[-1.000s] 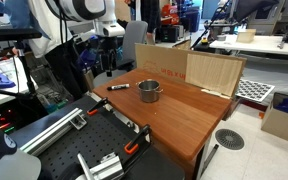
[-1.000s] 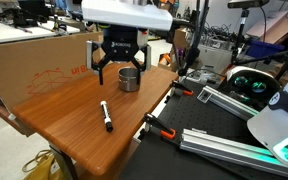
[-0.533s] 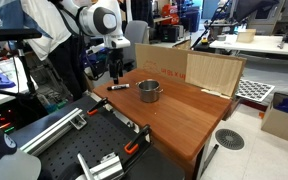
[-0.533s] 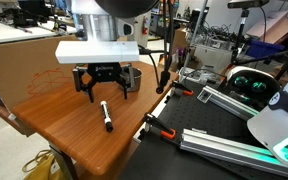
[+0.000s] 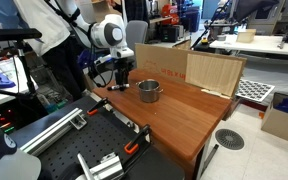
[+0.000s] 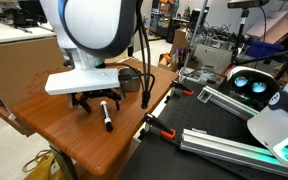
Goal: Pick up the marker from the table and put it in the silver bowl
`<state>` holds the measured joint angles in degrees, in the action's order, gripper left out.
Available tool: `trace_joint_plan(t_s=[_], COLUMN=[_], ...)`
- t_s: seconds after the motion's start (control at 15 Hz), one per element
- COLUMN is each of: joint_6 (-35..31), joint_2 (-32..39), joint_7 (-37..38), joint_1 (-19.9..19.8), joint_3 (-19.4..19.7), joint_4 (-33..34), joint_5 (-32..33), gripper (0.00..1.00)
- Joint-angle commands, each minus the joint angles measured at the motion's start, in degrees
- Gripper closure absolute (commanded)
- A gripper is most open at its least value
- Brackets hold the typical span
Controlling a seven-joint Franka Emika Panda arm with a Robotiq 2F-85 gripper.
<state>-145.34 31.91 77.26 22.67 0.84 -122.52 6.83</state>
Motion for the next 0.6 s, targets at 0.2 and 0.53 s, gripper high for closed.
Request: trace_joint_plan(t_s=[0.2, 0.53], joint_6=[4.3, 6.0], joint_2=[3.2, 3.1], joint_7=[2.7, 2.2], joint_1=[3.8, 3.4], joint_3=[3.0, 2.4], joint_4=[4.9, 5.6], joint_5=[3.6, 4.3], gripper=[0.48, 0.86])
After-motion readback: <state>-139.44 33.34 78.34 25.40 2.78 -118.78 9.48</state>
